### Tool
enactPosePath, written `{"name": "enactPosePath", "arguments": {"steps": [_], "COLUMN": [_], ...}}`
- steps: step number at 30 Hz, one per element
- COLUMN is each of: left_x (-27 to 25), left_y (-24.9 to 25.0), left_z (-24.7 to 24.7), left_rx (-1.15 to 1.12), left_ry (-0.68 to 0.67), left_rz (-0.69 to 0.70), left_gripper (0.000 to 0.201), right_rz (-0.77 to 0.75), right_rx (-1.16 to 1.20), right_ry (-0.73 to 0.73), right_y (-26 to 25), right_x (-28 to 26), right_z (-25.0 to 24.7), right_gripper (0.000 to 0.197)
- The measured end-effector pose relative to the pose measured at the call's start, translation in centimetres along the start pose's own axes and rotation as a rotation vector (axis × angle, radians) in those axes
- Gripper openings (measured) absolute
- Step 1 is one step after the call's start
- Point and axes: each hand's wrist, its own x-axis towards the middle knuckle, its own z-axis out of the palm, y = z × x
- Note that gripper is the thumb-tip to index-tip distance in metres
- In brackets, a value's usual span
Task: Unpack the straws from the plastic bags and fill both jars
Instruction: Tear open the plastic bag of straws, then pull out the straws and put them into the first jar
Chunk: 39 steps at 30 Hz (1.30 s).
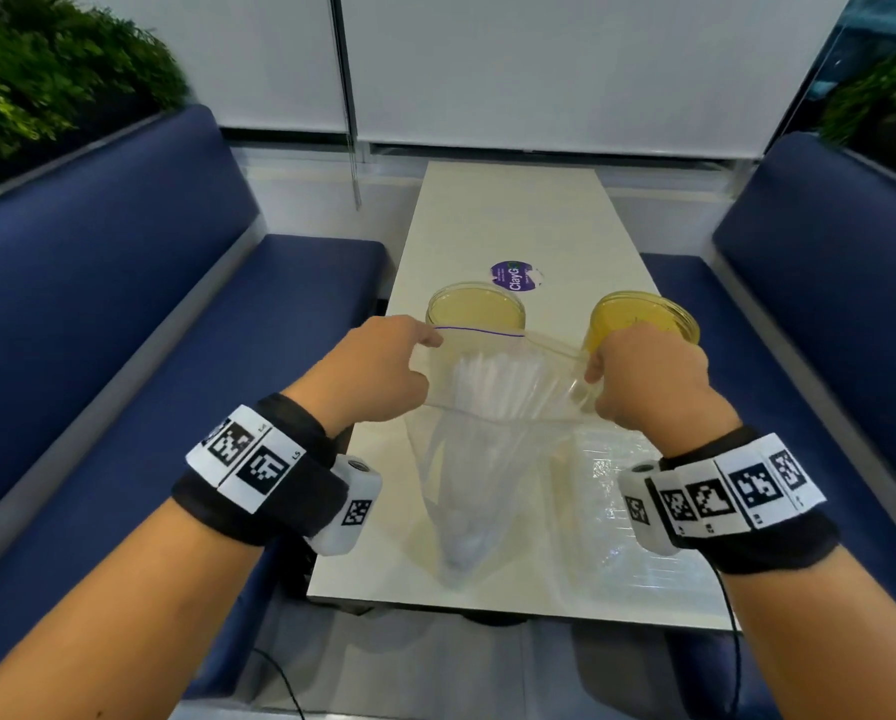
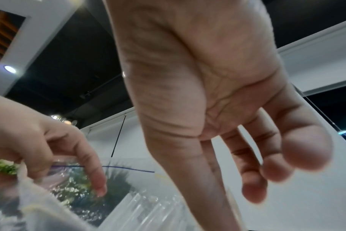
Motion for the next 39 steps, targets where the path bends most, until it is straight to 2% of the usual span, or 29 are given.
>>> {"name": "enactPosePath", "arguments": {"steps": [2,4,6,9,12,16,19,21,23,30,33,39], "left_x": [0.0,0.3,0.8,1.4,1.8,2.2,2.1,2.2,2.2,2.0,2.0,1.8], "left_y": [0.6,1.1,1.6,2.3,2.8,2.5,2.4,2.3,2.1,1.3,0.8,0.9], "left_z": [0.5,1.0,1.4,1.9,2.1,2.5,2.7,2.8,2.8,3.4,4.0,5.6], "left_rx": [-0.081,-0.131,-0.178,-0.203,-0.218,-0.226,-0.235,-0.239,-0.240,-0.232,-0.307,-0.458], "left_ry": [0.017,0.045,0.047,0.050,0.036,0.017,0.010,0.024,0.046,0.122,0.085,0.037], "left_rz": [0.031,0.060,0.078,0.109,0.138,0.172,0.179,0.177,0.179,0.177,0.188,0.174], "left_gripper": [0.061,0.061,0.061,0.061,0.062,0.059,0.058,0.057,0.053,0.049,0.059,0.092], "right_rz": [-0.015,-0.095,-0.335,-0.757,-0.903,-0.914,-0.908,-0.899,-0.884,-0.823,-0.824,-0.764], "right_rx": [-0.016,0.088,0.265,0.270,0.036,-0.110,-0.404,-0.579,-0.625,-0.502,-0.388,-0.094], "right_ry": [0.064,0.213,0.325,0.141,0.050,-0.009,-0.041,-0.006,0.018,-0.098,-0.154,-0.275], "right_y": [0.1,-0.1,-0.9,-3.0,-4.1,-4.4,-5.1,-5.7,-5.8,-5.2,-4.8,-4.2], "right_x": [-0.3,-0.8,-1.3,-1.5,0.1,2.0,2.5,2.3,1.9,2.2,2.4,2.5], "right_z": [0.2,-0.3,-0.9,-1.2,-0.4,0.2,1.2,2.1,2.6,2.3,1.1,-1.9], "right_gripper": [0.022,0.018,0.014,0.011,0.028,0.052,0.077,0.079,0.072,0.054,0.051,0.053]}}
